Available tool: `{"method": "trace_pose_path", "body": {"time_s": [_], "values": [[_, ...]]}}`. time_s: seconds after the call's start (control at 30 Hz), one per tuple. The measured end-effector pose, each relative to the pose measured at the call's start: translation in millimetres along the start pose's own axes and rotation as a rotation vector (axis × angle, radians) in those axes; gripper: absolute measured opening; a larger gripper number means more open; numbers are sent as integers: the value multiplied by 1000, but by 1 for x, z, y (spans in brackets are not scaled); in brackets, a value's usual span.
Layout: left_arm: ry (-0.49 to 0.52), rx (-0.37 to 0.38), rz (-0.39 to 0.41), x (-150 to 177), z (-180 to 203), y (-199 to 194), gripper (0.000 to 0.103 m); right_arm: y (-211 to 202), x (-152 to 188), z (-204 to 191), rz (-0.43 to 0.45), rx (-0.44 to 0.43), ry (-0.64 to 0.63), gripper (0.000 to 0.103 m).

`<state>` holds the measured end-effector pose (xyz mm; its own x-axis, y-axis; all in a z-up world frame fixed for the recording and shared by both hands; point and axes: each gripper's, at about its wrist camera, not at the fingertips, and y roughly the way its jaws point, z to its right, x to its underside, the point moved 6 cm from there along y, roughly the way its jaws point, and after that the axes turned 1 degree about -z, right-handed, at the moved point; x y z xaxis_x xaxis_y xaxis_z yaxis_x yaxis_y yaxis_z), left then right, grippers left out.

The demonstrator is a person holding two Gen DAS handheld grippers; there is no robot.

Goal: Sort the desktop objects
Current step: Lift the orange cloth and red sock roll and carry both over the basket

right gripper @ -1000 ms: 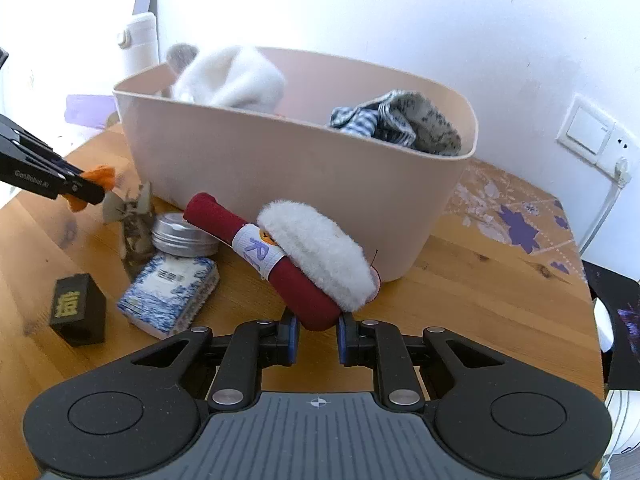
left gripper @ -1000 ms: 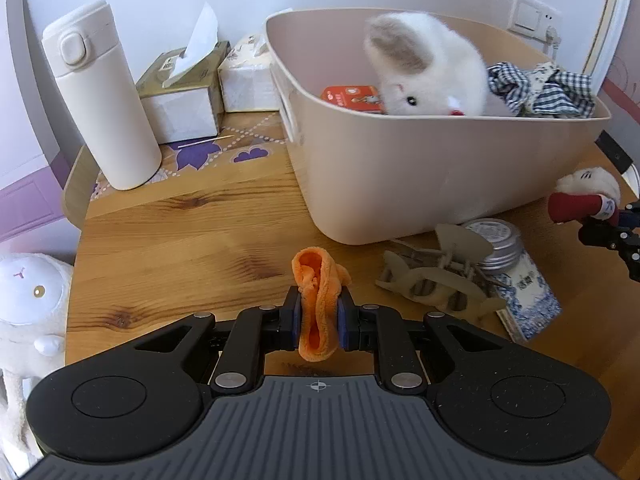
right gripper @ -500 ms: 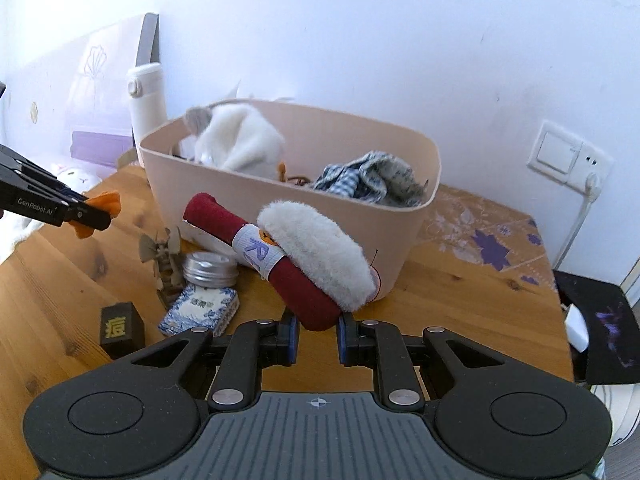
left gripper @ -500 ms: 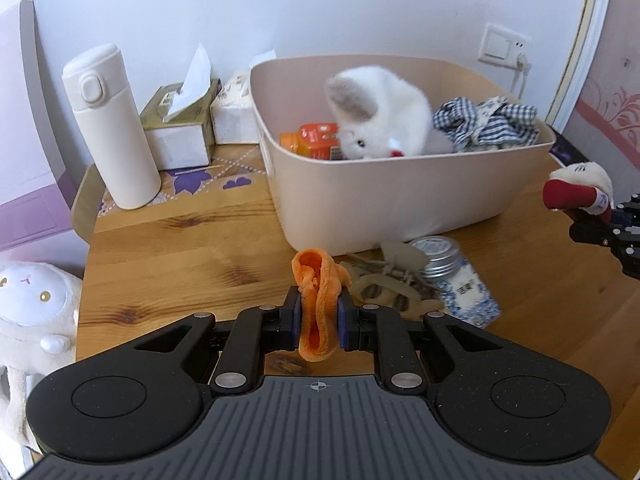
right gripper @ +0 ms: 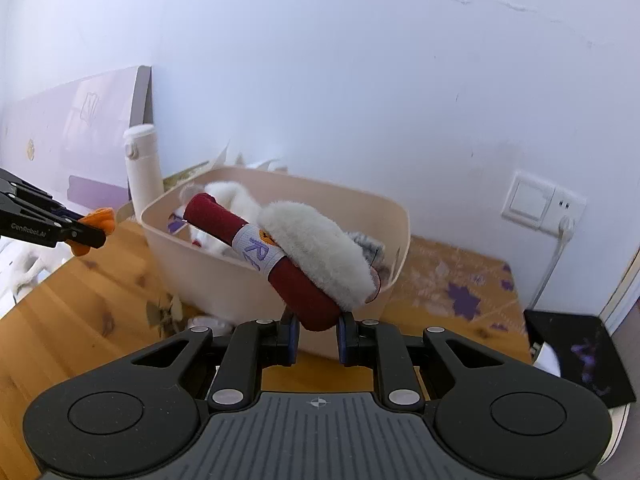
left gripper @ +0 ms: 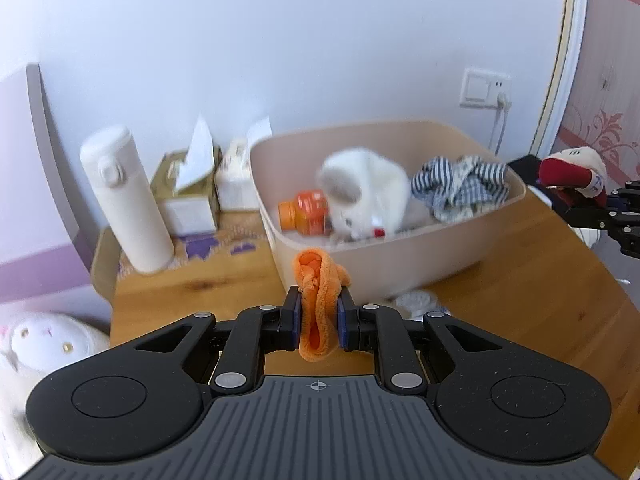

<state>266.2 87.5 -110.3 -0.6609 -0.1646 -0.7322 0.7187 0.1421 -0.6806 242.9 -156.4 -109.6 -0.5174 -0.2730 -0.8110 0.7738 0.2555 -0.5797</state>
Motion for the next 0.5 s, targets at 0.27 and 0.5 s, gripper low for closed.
{"method": "trace_pose_path", "body": {"time_s": [0.27,0.5], "values": [[28,-3,82,-49,6,-3,17,6,-30,13,33,28,7,17],[70,5,131,-90,20,8,17,20,-59,23,55,35,-19,17]]}}
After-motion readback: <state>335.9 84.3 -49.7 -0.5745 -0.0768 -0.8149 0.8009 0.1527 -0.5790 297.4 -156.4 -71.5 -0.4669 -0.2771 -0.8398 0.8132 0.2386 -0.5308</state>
